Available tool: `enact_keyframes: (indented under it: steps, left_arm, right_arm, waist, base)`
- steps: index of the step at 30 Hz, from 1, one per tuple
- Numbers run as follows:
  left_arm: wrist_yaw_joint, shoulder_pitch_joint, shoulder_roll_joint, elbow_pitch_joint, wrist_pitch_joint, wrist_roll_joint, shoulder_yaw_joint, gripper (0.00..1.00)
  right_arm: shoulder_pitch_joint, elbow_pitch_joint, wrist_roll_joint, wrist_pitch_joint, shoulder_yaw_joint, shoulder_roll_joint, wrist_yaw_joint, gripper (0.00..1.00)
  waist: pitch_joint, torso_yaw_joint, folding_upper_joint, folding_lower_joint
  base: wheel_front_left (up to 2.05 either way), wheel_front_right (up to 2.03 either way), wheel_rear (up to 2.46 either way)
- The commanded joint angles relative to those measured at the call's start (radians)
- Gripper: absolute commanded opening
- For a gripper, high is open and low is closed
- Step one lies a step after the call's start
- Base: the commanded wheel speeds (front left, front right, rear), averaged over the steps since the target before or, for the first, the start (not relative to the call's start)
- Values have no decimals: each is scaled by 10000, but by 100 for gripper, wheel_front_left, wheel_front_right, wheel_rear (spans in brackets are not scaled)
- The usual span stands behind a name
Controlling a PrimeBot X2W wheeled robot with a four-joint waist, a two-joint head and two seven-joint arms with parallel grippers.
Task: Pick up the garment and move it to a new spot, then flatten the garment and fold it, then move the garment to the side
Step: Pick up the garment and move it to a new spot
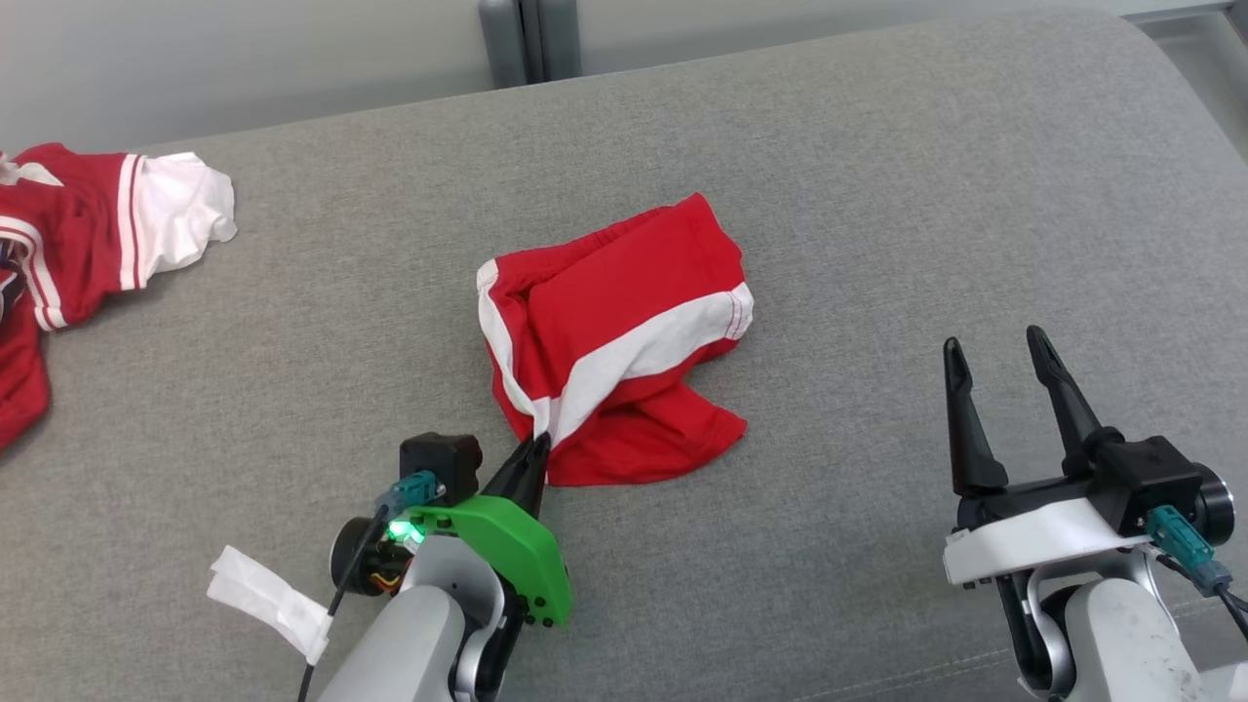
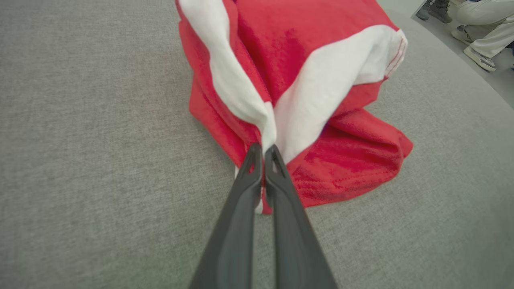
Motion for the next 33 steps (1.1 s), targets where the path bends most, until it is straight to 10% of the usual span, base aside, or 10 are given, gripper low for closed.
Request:
enact_keyframes:
  steps: [1, 6, 8, 12, 14, 33]
  left_arm:
    - [31, 204, 5, -45, -126, -136, -80, 0]
    - [116, 487, -36, -163, -396, -540, -485, 1]
    - [170, 587, -40, -224, -480, -769, -738, 37]
    - [302, 685, -31, -301, -640, -1162, -1189, 57]
    - [389, 717, -29, -334, -848, -1299, -1332, 100]
    - [1055, 1797, 804, -1574, -2423, -836, -117, 100]
  right_arm:
    - [-69, 51, -18, -31, 65, -23, -14, 100]
    - [-102, 245, 40, -31, 373, -23, -14, 100]
    - [-104, 317, 76, -31, 487, -23, -14, 100]
    - [-52, 444, 98, -31, 561, -23, -14, 100]
    - [1, 487, 82, -31, 562, -23, -14, 100]
    - [647, 622, -173, -31, 234, -23, -14, 100]
  waist:
    - [-106, 186, -1, 1]
    - [-254, 346, -1, 1]
    - [-308, 373, -1, 1]
    - [-428, 411, -1, 1]
    - [-502, 436, -1, 1]
    - [-1623, 929, -1, 1]
  base:
    - [0, 0, 0]
    - [0, 0, 0]
    - [0, 0, 0]
    - [0, 0, 0]
    - [0, 0, 0]
    - [0, 0, 0]
